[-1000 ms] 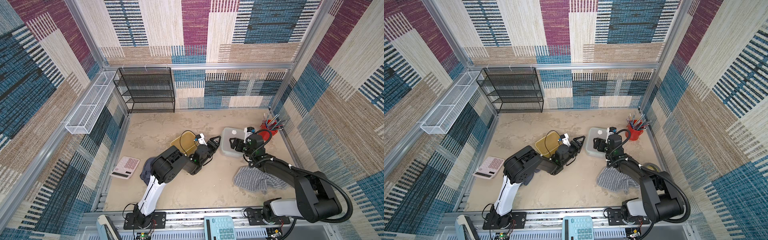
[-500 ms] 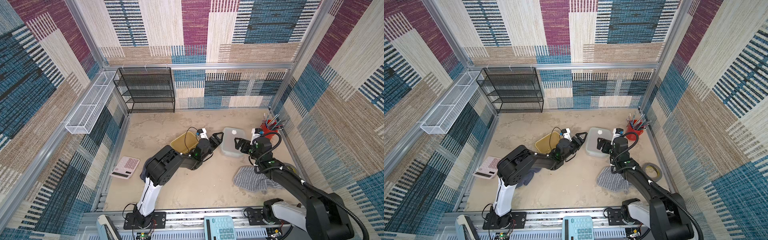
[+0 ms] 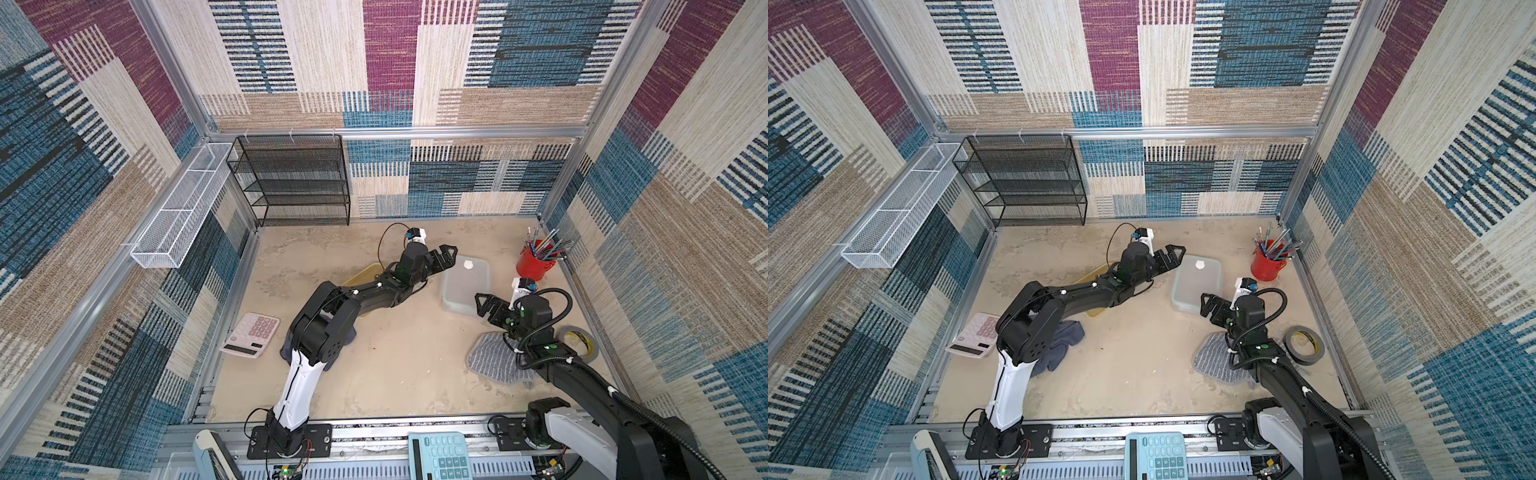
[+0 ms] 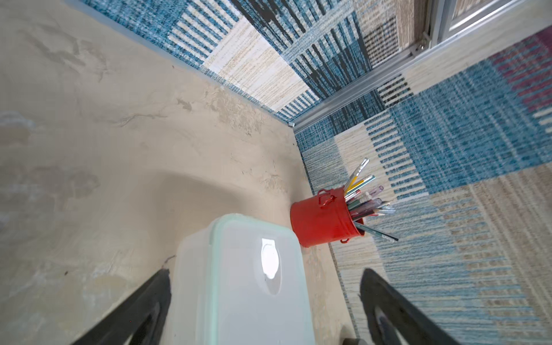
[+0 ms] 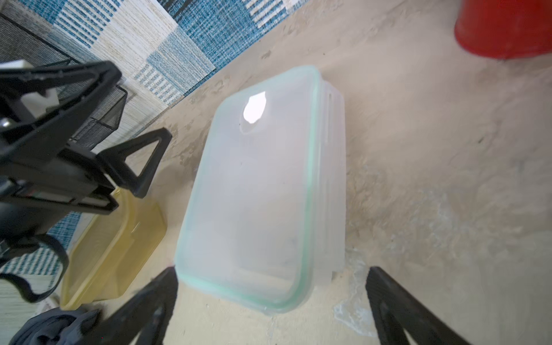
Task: Wipe the insides of the lunch boxes
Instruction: Adjust the lunch box at the center of the board.
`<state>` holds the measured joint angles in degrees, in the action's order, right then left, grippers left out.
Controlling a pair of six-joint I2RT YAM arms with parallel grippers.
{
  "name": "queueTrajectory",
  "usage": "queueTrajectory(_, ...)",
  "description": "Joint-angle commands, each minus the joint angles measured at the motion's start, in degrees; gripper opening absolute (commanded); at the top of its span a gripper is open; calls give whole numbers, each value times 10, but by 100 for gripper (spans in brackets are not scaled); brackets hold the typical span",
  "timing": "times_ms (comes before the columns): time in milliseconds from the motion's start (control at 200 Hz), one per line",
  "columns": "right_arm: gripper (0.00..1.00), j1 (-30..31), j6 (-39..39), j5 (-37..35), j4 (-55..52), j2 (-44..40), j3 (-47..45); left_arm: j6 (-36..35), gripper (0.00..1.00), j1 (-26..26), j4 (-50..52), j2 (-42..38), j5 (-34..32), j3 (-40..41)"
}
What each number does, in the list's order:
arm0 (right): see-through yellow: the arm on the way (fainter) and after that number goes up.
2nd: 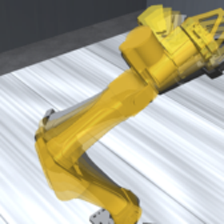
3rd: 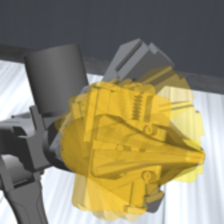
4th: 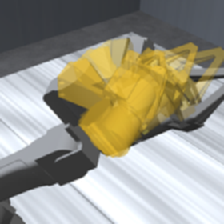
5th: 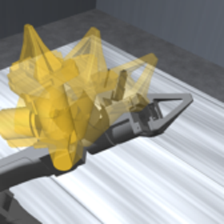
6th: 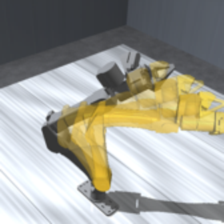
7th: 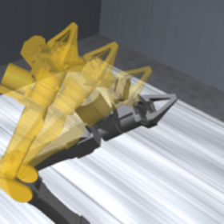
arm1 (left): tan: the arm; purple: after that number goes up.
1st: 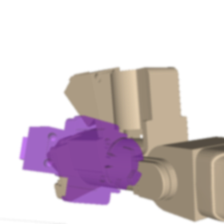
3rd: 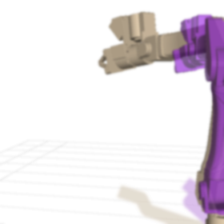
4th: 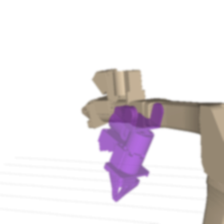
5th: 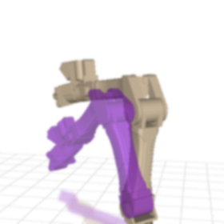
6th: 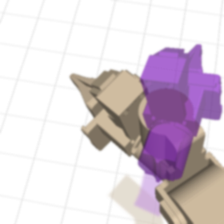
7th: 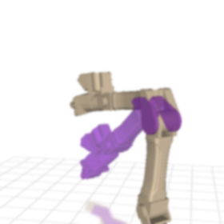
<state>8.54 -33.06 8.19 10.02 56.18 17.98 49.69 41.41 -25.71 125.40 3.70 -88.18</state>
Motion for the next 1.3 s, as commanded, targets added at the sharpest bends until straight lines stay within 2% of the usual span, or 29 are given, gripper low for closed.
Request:
queueTrajectory(0,98,0,-49,34,47,2,-16,-91,100,-15,98,35,44,-62)
queueTrajectory(115,98,0,-61,43,56,9,-26,-141,100,-30,168,90,90,-166)
queueTrajectory(346,97,1,-70,59,97,43,-25,-219,99,-47,243,179,164,-327)
queueTrajectory(621,96,0,-82,64,125,79,-9,-247,99,-54,289,283,275,-493)
queueTrajectory(746,95,0,-85,55,124,88,-1,-255,97,-54,283,297,314,-501)
queueTrajectory(1107,96,-1,-68,49,93,140,64,-291,90,-54,310,300,352,-497)
queueTrajectory(1202,96,-4,-59,54,91,163,82,-292,88,-55,307,284,352,-467)
queueTrajectory(1292,96,-7,-52,62,88,191,105,-283,86,-55,268,256,348,-406)
